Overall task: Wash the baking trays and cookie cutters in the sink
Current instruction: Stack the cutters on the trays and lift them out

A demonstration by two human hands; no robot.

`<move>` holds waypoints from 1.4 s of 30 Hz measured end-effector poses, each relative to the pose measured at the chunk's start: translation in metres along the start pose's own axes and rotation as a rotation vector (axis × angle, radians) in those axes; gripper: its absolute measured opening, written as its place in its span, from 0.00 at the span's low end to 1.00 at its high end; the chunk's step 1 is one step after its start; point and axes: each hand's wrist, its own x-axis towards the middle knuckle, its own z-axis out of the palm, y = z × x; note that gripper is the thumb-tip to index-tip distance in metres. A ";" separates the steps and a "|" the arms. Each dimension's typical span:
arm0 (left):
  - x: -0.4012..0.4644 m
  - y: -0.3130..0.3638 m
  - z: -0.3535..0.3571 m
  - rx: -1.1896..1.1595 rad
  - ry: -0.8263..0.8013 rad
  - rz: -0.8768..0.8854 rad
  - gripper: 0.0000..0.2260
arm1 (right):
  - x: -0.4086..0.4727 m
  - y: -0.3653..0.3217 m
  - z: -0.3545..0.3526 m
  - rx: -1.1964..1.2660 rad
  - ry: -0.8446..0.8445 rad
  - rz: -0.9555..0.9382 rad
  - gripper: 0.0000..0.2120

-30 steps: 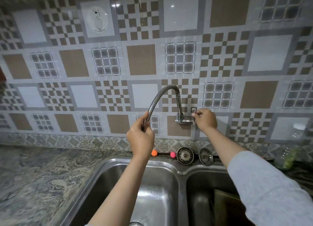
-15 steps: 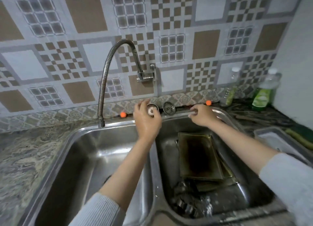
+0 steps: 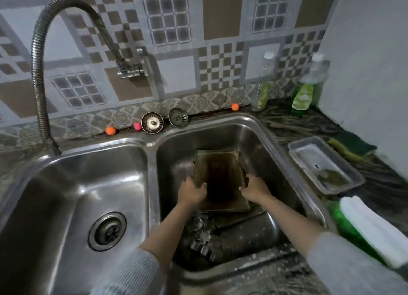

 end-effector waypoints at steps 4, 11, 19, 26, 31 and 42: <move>0.011 -0.008 0.016 -0.074 -0.044 -0.153 0.24 | 0.017 0.011 0.007 -0.018 -0.001 0.043 0.29; 0.034 -0.011 0.037 -0.131 -0.036 -0.261 0.22 | 0.049 0.021 0.020 0.011 0.007 0.044 0.21; 0.040 0.000 0.049 -0.173 -0.082 -0.277 0.17 | 0.062 0.015 0.016 -0.001 0.102 0.042 0.14; 0.041 -0.024 0.028 0.007 -0.266 -0.278 0.26 | 0.054 0.017 0.014 -0.050 0.023 0.032 0.23; 0.017 -0.019 0.016 0.312 -0.516 -0.225 0.28 | 0.011 0.012 0.011 -0.363 0.213 -0.404 0.21; -0.009 -0.016 0.010 0.882 -0.740 0.009 0.27 | -0.054 0.013 0.053 -0.421 -0.650 -0.367 0.25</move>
